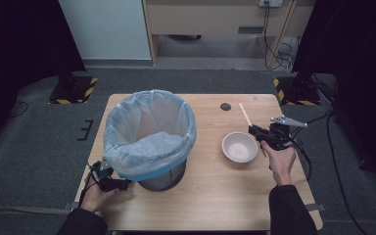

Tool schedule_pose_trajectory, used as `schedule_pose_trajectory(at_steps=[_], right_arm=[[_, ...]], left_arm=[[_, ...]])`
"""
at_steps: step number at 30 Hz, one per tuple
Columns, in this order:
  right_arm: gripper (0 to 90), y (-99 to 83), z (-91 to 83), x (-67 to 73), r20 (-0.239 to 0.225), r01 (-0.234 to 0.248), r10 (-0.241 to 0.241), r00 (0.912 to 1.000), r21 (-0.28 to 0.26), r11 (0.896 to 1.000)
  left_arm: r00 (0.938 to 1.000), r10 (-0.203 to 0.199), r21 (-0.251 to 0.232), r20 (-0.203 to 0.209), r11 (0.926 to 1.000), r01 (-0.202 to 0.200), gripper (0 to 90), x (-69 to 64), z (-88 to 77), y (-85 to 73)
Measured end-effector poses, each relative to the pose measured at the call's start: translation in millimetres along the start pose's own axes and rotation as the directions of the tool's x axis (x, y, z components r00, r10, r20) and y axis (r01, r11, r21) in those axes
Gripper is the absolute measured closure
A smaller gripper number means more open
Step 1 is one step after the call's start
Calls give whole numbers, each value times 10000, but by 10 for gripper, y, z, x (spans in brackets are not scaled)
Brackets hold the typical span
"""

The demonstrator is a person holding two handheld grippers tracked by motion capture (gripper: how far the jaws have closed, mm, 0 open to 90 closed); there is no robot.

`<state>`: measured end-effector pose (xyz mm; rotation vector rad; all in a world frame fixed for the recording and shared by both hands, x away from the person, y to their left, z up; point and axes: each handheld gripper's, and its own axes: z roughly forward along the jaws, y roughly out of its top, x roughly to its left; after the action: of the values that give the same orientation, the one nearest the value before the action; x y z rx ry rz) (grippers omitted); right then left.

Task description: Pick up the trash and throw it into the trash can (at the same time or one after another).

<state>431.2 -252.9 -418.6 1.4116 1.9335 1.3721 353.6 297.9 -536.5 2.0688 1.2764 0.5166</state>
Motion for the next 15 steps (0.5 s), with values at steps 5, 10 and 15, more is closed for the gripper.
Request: schedule_pose_trajectory(at_steps=[5, 10, 15], right_arm=[[801, 117, -119, 57, -250, -9, -7, 9997, -634, 9980], [801, 235, -245, 122, -522, -46, -20, 9986, -1263, 9920], [801, 342, -370, 194, -787, -7, -139, 9968, -1822, 9833]], left_arm=[[10000, 0, 0, 1, 10000, 0, 0, 0, 0, 0], [10000, 0, -1, 1, 10000, 0, 0, 0, 0, 0], [10000, 2, 2, 4, 10000, -2, 0, 0, 0, 0]])
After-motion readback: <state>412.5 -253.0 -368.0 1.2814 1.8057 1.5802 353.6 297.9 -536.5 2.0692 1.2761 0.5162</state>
